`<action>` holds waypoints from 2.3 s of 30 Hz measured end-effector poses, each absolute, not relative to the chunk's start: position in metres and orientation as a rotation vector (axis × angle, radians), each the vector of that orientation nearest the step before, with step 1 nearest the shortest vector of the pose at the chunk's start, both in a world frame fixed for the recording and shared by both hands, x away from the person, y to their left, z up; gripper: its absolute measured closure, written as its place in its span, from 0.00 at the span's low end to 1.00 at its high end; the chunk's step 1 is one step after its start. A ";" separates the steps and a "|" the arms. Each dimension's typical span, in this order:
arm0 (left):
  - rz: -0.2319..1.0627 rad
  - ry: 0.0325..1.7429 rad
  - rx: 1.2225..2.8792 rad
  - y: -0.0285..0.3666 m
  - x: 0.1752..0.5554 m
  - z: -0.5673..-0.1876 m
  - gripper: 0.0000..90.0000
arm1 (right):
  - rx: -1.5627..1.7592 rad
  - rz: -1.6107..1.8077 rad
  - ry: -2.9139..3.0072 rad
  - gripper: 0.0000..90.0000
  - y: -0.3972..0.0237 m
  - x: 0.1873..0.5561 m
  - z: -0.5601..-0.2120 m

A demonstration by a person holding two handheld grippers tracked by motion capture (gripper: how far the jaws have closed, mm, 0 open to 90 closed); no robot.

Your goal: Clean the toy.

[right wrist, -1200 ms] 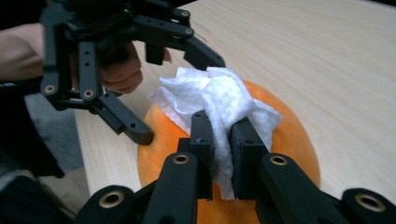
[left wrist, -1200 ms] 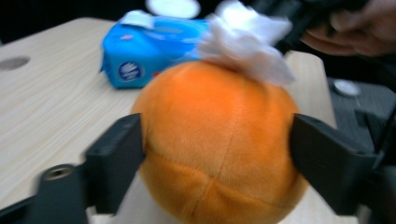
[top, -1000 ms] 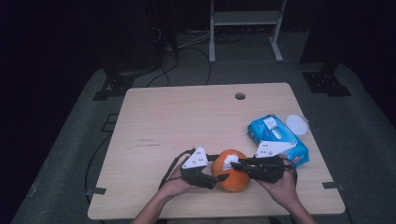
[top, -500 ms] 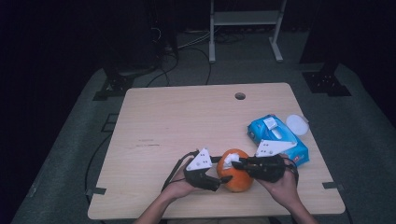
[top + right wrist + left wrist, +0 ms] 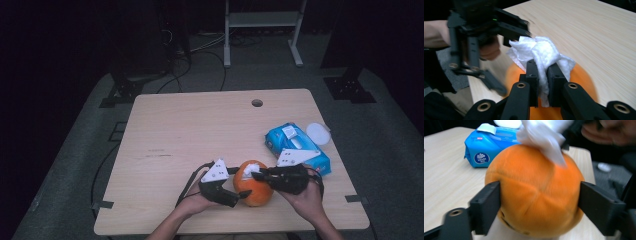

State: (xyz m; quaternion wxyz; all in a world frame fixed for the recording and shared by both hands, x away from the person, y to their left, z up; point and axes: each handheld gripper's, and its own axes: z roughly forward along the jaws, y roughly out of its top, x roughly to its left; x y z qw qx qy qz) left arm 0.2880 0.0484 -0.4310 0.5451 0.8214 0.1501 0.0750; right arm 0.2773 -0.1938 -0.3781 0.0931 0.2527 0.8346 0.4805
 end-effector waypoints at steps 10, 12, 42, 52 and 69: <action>0.281 0.274 1.980 0.047 0.281 -0.431 0.36 | 0.722 1.390 2.447 0.90 -0.188 0.274 -0.373; 0.254 0.295 1.966 0.049 0.285 -0.433 0.35 | 0.767 1.367 2.427 0.90 -0.200 0.278 -0.375; 0.166 0.340 1.997 0.067 0.298 -0.439 0.30 | 0.699 1.375 2.453 0.90 -0.190 0.270 -0.386; 0.015 0.376 1.981 0.084 0.309 -0.443 0.19 | 0.741 1.340 2.522 0.89 -0.197 0.278 -0.399; -0.012 0.423 2.033 0.079 0.310 -0.443 0.12 | 0.663 1.357 2.586 0.89 -0.188 0.273 -0.399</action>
